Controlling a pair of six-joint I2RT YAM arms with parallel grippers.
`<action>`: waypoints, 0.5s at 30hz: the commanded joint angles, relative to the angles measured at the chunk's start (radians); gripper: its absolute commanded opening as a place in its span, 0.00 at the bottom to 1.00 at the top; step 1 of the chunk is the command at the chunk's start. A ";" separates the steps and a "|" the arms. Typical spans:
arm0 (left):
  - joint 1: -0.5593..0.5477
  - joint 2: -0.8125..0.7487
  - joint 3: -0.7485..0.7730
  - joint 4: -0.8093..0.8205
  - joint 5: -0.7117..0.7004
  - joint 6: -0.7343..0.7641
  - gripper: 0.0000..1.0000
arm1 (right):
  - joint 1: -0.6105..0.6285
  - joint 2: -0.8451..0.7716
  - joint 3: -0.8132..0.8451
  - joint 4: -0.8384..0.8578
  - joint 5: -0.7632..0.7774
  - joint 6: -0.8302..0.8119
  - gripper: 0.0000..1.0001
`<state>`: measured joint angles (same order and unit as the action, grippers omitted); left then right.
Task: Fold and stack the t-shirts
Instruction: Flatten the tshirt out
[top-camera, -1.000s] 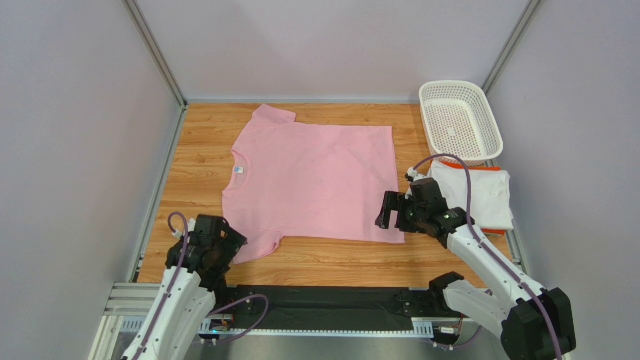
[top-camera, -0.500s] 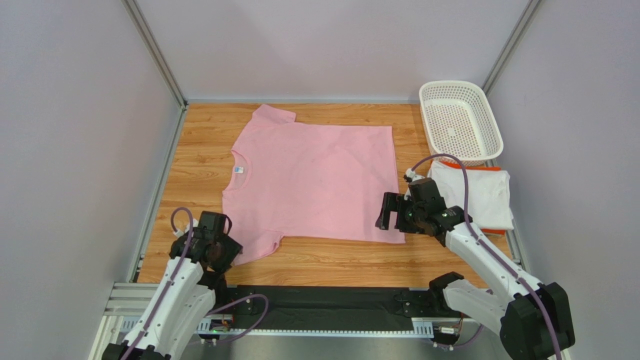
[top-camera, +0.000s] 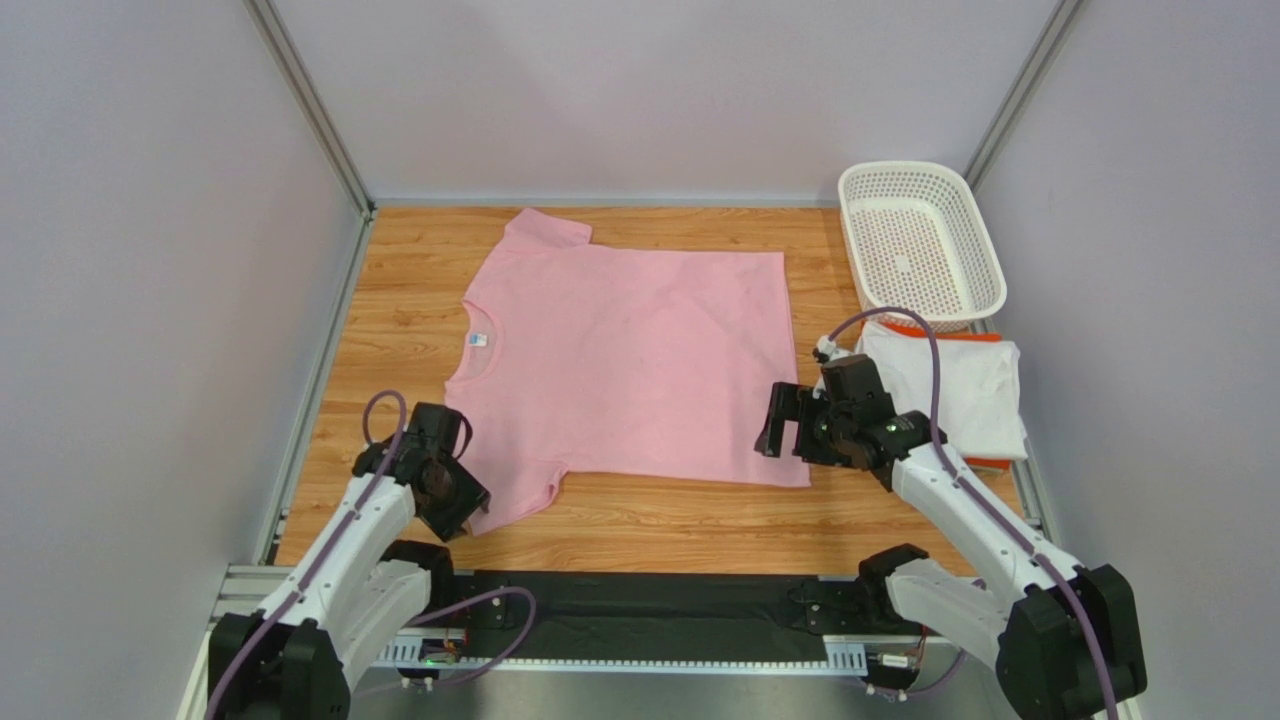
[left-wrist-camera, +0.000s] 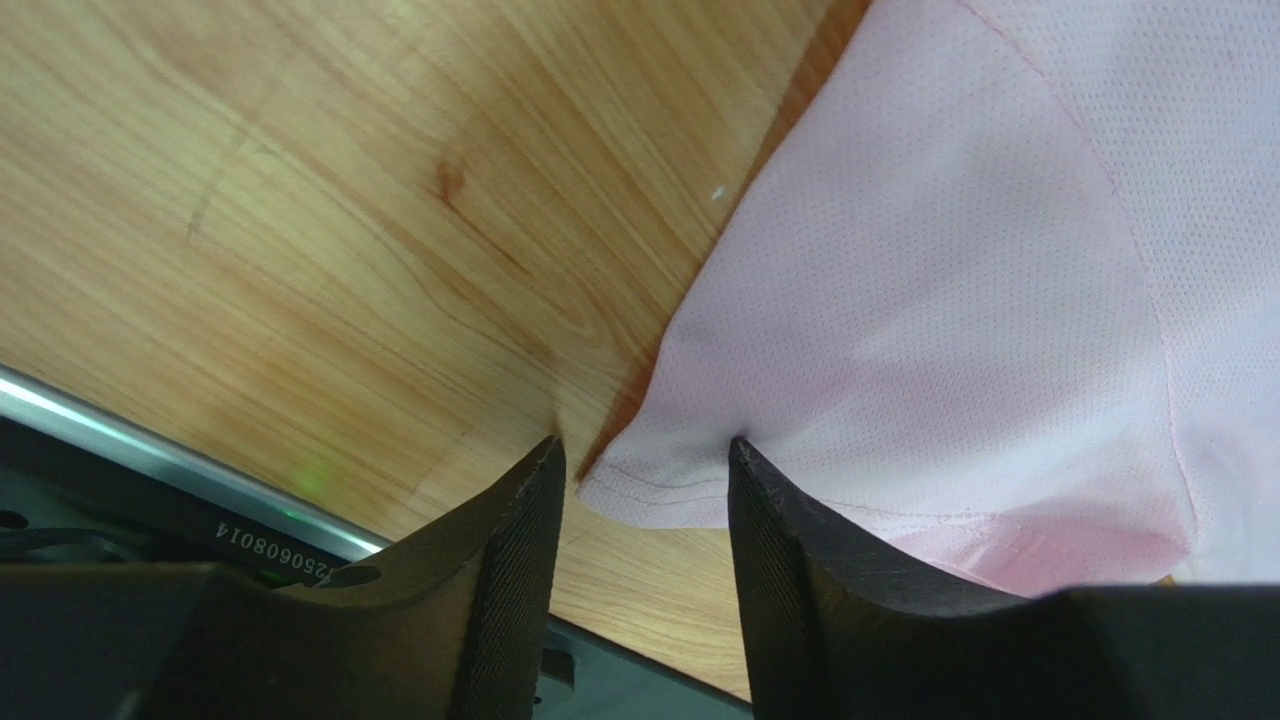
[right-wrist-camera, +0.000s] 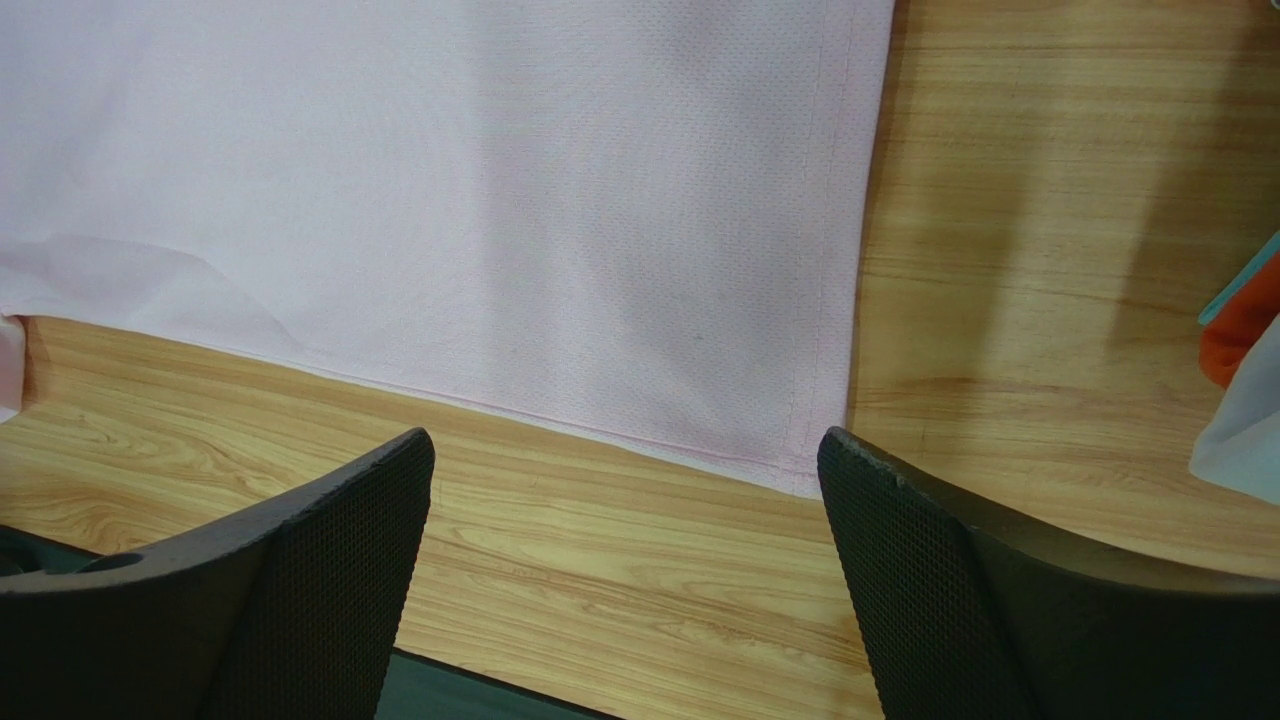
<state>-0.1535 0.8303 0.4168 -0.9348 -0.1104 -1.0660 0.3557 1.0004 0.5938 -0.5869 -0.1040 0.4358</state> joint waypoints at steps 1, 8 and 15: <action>0.006 0.064 0.046 0.068 0.054 0.101 0.51 | -0.011 -0.006 0.003 0.012 0.021 -0.016 1.00; 0.005 0.197 0.086 0.110 0.081 0.170 0.23 | -0.023 -0.006 0.003 -0.002 0.030 -0.017 1.00; 0.005 0.144 0.074 0.111 0.103 0.178 0.00 | -0.026 -0.028 0.000 -0.019 0.009 -0.002 1.00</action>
<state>-0.1535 1.0119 0.4770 -0.8410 -0.0319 -0.9154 0.3351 0.9993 0.5938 -0.5945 -0.0944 0.4332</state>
